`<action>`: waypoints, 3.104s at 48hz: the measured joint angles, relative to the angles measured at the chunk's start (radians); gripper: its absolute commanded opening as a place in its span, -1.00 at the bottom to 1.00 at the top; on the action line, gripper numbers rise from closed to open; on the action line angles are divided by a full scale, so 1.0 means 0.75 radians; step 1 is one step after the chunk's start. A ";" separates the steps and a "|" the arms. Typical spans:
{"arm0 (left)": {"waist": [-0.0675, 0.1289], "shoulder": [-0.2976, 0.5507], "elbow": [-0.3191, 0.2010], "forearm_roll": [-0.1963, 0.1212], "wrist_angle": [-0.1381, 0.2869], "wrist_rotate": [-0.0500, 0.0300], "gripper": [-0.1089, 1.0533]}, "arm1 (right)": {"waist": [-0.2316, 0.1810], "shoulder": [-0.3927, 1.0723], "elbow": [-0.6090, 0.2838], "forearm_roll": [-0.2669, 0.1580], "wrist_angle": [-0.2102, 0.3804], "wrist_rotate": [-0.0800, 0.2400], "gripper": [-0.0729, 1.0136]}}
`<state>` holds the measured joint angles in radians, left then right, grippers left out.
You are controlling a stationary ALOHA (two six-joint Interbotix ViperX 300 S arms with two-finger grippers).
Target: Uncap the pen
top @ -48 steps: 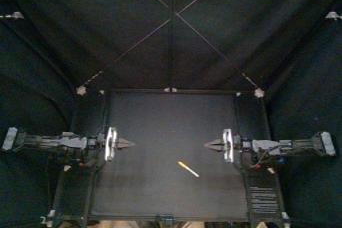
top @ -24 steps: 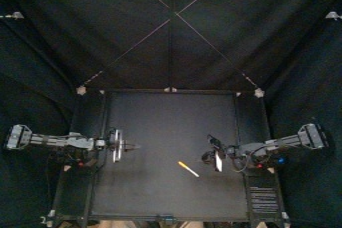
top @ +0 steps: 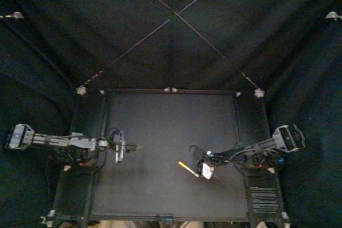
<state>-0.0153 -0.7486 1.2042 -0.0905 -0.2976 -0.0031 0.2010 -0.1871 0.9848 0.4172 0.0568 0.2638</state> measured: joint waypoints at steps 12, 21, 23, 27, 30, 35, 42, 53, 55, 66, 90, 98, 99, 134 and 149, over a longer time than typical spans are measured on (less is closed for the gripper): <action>0.000 0.002 0.000 0.000 0.000 0.002 -0.78 | 0.000 0.151 -0.090 -0.057 0.051 0.002 0.51; 0.000 0.000 0.006 0.000 0.000 0.002 -0.78 | -0.004 0.190 -0.100 -0.059 0.059 0.002 0.50; 0.000 0.002 0.006 0.000 0.000 0.002 -0.78 | -0.002 0.198 -0.104 -0.059 0.059 0.002 0.50; 0.000 0.002 0.006 0.000 0.000 0.002 -0.78 | -0.004 0.217 -0.112 -0.059 0.065 0.002 0.50; 0.002 0.002 0.006 0.000 0.000 0.002 -0.78 | -0.004 0.227 -0.119 -0.057 0.076 0.002 0.48; 0.000 0.000 0.006 0.000 0.000 0.002 -0.78 | -0.004 0.247 -0.133 -0.061 0.092 0.002 0.42; 0.000 0.000 0.006 0.000 0.000 0.002 -0.78 | -0.002 0.268 -0.149 -0.065 0.104 0.002 0.20; 0.000 0.002 0.012 0.000 0.000 0.002 -0.78 | 0.002 0.307 -0.178 -0.065 0.125 0.004 -0.06; 0.000 0.000 0.012 0.000 0.000 0.000 -0.78 | 0.002 0.309 -0.182 -0.070 0.125 0.004 -0.07; 0.004 0.002 0.012 -0.006 0.000 -0.002 -0.64 | -0.002 0.295 -0.205 -0.194 0.143 0.006 -0.07; 0.020 0.092 -0.092 -0.247 -0.029 -0.004 0.73 | -0.288 0.076 -0.387 -0.667 0.151 0.008 -0.07; 0.020 0.194 -0.131 -0.278 -0.031 -0.002 0.84 | -0.317 0.086 -0.452 -0.744 0.151 0.008 -0.07; 0.020 0.205 -0.139 -0.284 -0.033 -0.004 0.84 | -0.319 0.088 -0.458 -0.755 0.151 0.006 -0.07; 0.018 0.485 -0.280 -0.319 -0.045 -0.002 0.83 | -0.321 0.188 -0.616 -0.957 0.145 0.002 -0.07; 0.020 0.524 -0.286 -0.321 -0.045 -0.002 0.79 | -0.321 0.190 -0.630 -0.986 0.147 0.000 -0.07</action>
<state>0.0000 -0.3559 0.9894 -0.3313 -0.3313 -0.0046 -0.0399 -0.0445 0.5123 -0.3221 0.1672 0.2638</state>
